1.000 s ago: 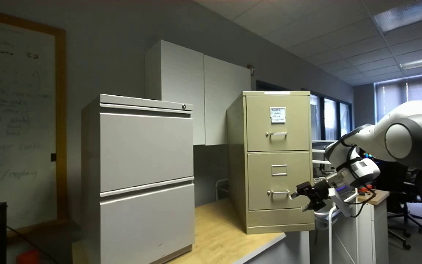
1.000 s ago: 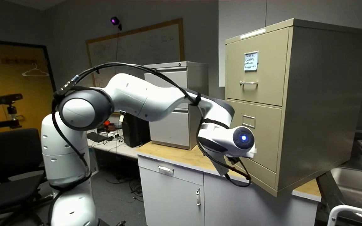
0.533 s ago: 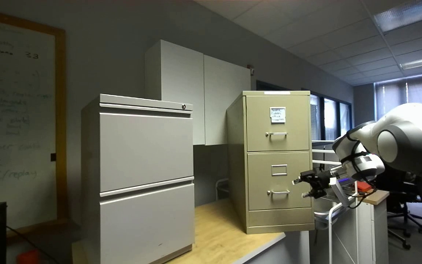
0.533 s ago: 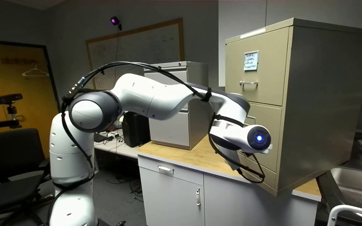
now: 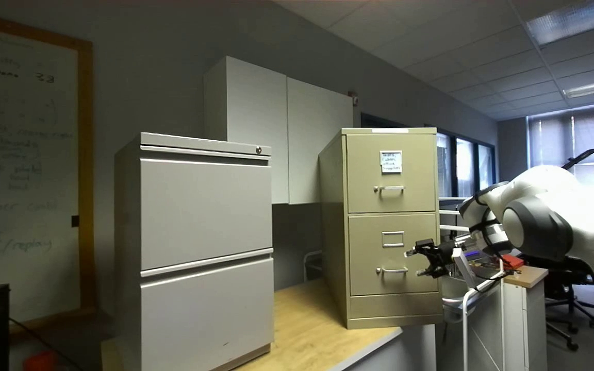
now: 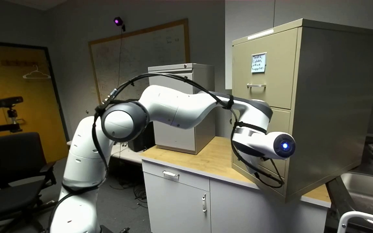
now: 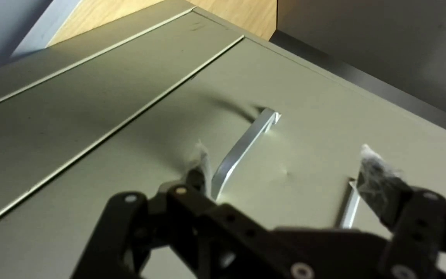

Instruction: Open the bottom drawer of the beige file cabinet

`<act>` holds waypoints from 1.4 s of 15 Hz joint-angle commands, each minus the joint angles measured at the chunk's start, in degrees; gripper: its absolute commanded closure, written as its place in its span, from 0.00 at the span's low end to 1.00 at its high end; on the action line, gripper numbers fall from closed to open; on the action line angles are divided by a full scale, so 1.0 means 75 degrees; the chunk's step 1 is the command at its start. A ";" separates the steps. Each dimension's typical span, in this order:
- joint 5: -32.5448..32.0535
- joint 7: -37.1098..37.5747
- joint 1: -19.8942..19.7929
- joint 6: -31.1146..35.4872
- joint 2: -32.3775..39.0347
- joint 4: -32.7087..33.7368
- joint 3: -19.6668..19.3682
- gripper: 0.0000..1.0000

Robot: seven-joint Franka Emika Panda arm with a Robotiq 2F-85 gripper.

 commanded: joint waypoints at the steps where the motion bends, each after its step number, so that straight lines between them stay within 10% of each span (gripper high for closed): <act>1: 0.0157 0.0594 -0.0427 -0.0386 0.0882 0.1083 0.0199 0.00; 21: -0.0241 0.1953 -0.0953 -0.0442 0.2343 0.2875 0.1058 0.02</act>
